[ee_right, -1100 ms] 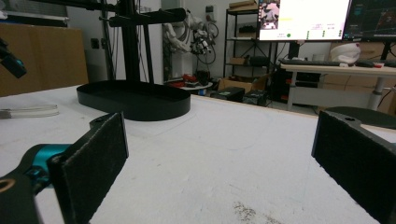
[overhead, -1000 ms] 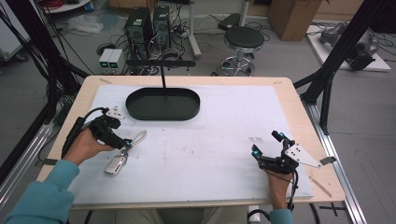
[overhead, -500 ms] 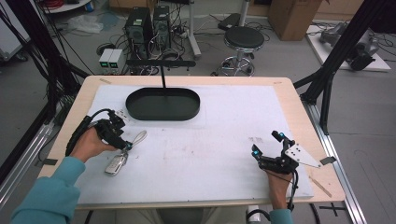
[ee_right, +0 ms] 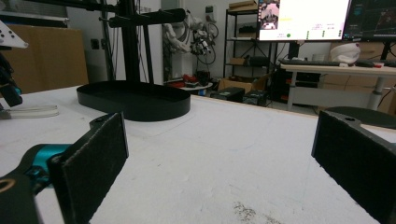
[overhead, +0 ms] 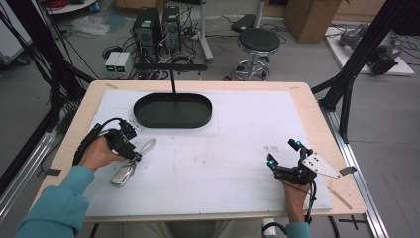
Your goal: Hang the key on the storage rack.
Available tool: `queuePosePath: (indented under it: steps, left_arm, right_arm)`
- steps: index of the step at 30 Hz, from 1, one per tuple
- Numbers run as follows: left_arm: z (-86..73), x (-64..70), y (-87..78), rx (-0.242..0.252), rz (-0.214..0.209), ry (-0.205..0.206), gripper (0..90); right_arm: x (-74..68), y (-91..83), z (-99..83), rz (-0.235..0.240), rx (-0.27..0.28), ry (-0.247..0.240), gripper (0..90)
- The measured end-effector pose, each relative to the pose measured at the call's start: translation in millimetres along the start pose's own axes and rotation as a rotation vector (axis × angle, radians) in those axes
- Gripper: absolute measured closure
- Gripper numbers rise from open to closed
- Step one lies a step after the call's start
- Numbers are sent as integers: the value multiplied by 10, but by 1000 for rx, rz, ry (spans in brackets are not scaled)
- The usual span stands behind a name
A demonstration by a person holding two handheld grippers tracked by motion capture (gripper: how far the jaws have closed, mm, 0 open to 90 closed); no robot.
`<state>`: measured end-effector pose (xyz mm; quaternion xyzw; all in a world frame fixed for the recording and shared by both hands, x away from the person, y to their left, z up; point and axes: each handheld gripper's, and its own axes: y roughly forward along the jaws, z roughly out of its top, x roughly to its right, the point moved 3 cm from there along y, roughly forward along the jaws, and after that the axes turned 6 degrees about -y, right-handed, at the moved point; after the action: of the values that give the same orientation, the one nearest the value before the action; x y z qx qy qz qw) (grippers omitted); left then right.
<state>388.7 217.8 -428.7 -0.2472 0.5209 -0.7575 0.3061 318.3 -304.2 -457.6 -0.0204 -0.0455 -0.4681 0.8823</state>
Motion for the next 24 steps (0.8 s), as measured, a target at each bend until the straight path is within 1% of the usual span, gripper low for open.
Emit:
queuePosePath:
  steps: [1,2,3,4,5,6,7,8,9,10,12,13,15,17,19,21,22,24]
  left_arm:
    - [5,2,8,-2,0,-4,518]
    - [11,13,19,3,-4,-19,530]
    - [14,3,14,-14,-1,-6,546]
    - [18,15,23,-8,-5,-22,554]
    - [20,8,22,-23,-1,-19,562]
    - [25,18,36,-17,-1,-39,579]
    - [28,9,34,-30,1,-27,588]
    - [32,26,50,-14,-5,-51,593]
    - [33,9,41,-37,-4,-30,607]
    - [36,25,59,-22,-5,-51,618]
    - [36,27,66,-31,-9,-53,632]
    - [35,18,61,-44,-8,-43,648]
    - [38,33,73,-30,-11,-68,662]
    - [38,33,75,-33,-11,-66,687]
    - [37,38,86,-38,-10,-71,695]
    - [40,35,92,-45,0,-69,706]
    - [43,44,101,-40,-6,-79,725]
    - [46,47,111,-49,-6,-73,746]
  right_arm:
    - [0,0,0,0,0,0,30]
    - [1,0,0,0,0,0,30]
    - [-2,-2,-1,0,-3,2,30]
    - [-2,-2,-1,0,-3,3,30]
    - [0,-1,-1,-1,-2,0,30]
    - [-2,-2,-1,0,-3,3,30]
    - [-2,-2,-1,0,-3,3,30]
    - [-2,-2,-1,0,-3,4,30]
    - [-2,-2,-1,0,-3,3,30]
    - [-2,-2,-1,0,-3,4,30]
    - [-2,-2,-1,0,-3,4,30]
    - [-1,-2,-2,0,-3,4,30]
    - [-1,-2,-2,0,-3,4,30]
    - [-1,-2,-2,1,-3,4,30]
    - [0,-2,-2,0,-3,4,30]
    - [-1,-2,-2,0,-3,4,30]
    - [0,-2,-2,0,-3,4,30]
    - [-1,-2,-2,0,-3,4,30]
